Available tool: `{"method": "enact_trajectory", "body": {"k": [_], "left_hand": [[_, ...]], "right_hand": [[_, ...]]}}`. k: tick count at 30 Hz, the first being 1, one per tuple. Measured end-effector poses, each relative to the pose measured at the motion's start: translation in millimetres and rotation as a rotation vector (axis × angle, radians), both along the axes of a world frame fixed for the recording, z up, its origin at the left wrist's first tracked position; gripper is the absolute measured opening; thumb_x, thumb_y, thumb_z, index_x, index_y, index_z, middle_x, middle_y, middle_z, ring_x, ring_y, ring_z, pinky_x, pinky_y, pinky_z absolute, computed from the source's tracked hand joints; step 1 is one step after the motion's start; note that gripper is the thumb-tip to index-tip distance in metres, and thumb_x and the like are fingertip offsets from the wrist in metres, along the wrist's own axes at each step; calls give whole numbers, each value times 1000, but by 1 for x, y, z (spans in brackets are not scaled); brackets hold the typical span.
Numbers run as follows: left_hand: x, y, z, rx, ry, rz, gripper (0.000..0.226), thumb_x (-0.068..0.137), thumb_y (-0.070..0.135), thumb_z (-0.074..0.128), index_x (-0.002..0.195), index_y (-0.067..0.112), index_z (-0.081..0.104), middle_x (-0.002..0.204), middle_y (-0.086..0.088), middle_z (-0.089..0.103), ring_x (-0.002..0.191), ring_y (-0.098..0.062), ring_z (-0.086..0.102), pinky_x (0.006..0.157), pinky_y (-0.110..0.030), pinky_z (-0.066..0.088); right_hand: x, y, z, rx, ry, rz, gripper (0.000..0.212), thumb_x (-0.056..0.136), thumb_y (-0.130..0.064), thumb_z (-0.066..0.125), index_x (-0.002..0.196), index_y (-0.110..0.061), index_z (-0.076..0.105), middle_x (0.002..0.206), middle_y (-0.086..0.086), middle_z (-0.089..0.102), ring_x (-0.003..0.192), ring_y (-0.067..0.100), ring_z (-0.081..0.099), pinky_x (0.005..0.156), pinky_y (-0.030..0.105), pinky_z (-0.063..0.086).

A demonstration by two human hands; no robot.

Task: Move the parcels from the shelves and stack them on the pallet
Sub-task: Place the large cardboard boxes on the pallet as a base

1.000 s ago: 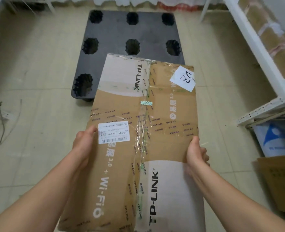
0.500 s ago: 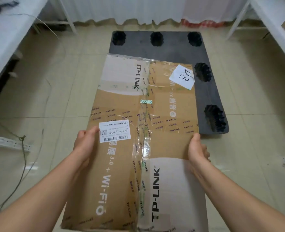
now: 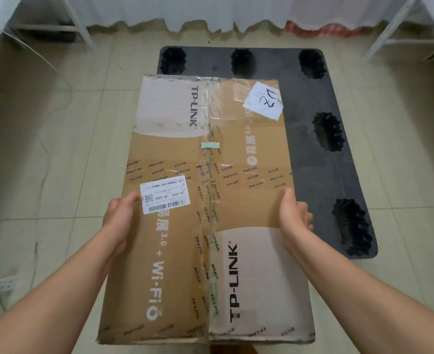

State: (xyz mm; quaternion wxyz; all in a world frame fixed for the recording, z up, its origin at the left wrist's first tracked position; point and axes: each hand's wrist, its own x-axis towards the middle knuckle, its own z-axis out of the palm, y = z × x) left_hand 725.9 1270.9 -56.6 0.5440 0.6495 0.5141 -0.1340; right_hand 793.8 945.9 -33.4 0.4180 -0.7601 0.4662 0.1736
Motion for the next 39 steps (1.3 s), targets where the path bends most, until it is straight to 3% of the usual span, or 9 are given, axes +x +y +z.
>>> {"method": "enact_trajectory", "body": {"k": [9, 13, 17, 19, 21, 25, 29, 34, 39], "left_hand": [[69, 46, -52, -76, 63, 45, 73, 52, 62, 63, 116, 26, 64, 116, -9, 68, 105, -34, 66, 91, -48, 51], [83, 54, -60, -113, 66, 57, 77, 57, 57, 65, 123, 20, 57, 119, -11, 66, 105, -35, 65, 85, -46, 51], [85, 49, -57, -39, 83, -23, 41, 88, 35, 59, 118, 19, 36, 109, -6, 56, 94, -24, 56, 79, -37, 45], [86, 50, -49, -74, 123, -117, 41, 92, 31, 59, 120, 19, 31, 101, -3, 55, 84, -18, 55, 67, -32, 43], [94, 58, -43, -104, 158, -181, 45, 92, 33, 59, 123, 18, 30, 103, -4, 56, 85, -18, 56, 66, -32, 44], [121, 67, -35, -129, 121, -234, 59, 86, 34, 61, 136, 20, 32, 113, -4, 62, 100, -25, 62, 82, -38, 50], [146, 65, -28, -174, 93, -183, 89, 59, 41, 60, 142, 22, 34, 117, -7, 63, 101, -31, 65, 85, -42, 51], [160, 73, -41, -248, 89, -100, 87, 46, 49, 65, 129, 27, 50, 120, 0, 63, 110, -29, 62, 101, -51, 45], [165, 92, -54, -287, 101, -5, 88, 42, 54, 71, 125, 33, 54, 119, -2, 67, 112, -30, 62, 101, -52, 44]], "right_hand": [[69, 38, -44, 70, 11, -16, 59, 93, -56, 33, 138, -20, 46, 144, 8, 40, 131, 32, 35, 106, 45, 29], [70, 53, -58, 78, 11, -60, 56, 92, -56, 35, 135, -22, 47, 141, 5, 42, 129, 30, 37, 108, 46, 31], [67, 67, -61, -1, 5, -93, 57, 88, -55, 34, 136, -27, 48, 140, 4, 43, 129, 29, 40, 112, 51, 28], [66, 75, -59, -27, -1, -104, 65, 82, -54, 28, 138, -28, 47, 143, 4, 43, 129, 30, 43, 111, 51, 31], [66, 80, -56, -83, -6, -109, 73, 77, -54, 25, 142, -27, 46, 146, 5, 43, 130, 31, 43, 111, 52, 31], [72, 85, -53, -196, 12, -58, 57, 98, -42, 32, 151, -24, 31, 158, 3, 28, 143, 30, 29, 119, 51, 15], [87, 87, -55, -184, 13, -81, 60, 97, -44, 33, 152, -22, 30, 158, 4, 31, 146, 30, 26, 121, 51, 6], [105, 94, -57, -152, 38, -199, 73, 70, -55, 32, 127, -15, 53, 137, 8, 53, 130, 34, 42, 111, 54, 30], [118, 107, -46, -238, 31, -198, 53, 81, -54, 39, 113, -17, 58, 132, 2, 54, 129, 29, 39, 106, 51, 24]]}}
